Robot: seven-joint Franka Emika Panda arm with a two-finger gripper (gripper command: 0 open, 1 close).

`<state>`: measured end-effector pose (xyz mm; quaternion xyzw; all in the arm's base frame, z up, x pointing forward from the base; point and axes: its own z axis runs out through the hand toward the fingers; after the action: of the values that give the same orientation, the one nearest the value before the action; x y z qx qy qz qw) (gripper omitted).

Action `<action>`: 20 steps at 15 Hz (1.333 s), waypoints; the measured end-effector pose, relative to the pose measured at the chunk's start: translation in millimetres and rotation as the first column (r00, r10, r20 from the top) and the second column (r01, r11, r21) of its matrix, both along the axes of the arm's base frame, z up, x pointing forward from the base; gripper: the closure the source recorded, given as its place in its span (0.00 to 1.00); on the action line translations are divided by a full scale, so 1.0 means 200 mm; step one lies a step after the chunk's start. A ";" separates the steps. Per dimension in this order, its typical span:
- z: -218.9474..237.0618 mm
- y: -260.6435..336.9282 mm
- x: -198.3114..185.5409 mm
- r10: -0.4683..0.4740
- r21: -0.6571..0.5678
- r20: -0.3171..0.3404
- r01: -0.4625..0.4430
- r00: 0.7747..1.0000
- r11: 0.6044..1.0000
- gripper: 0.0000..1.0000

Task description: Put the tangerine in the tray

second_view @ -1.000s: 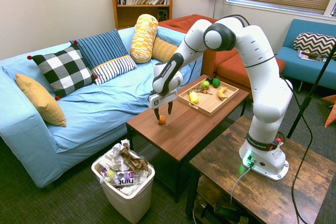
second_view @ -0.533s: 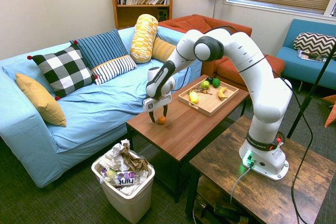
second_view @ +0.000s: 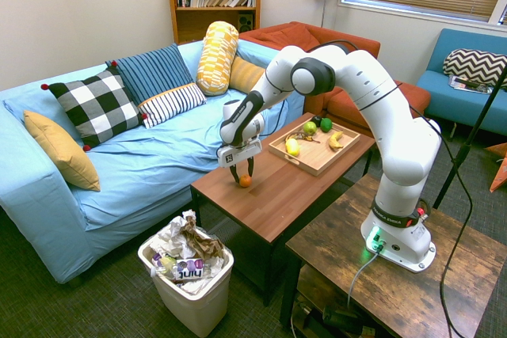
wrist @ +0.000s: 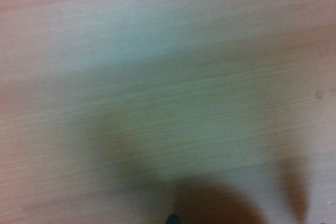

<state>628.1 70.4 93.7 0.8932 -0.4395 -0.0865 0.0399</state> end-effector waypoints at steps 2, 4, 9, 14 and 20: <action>0.00 0.01 -0.01 0.007 0.000 -0.022 -0.006 1.000 1.000 1.00; 0.00 0.02 -0.02 0.012 0.002 -0.037 -0.012 0.999 1.000 1.00; 0.12 -0.05 0.02 -0.003 -0.001 -0.006 0.003 1.000 1.000 1.00; 0.52 -0.58 0.04 -0.152 0.009 0.092 0.152 0.984 0.988 1.00; 0.68 -1.44 -0.26 -0.346 0.052 0.116 0.342 0.931 0.938 1.00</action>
<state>575.8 -216.8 230.4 0.8066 -0.5892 -0.0437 -0.0169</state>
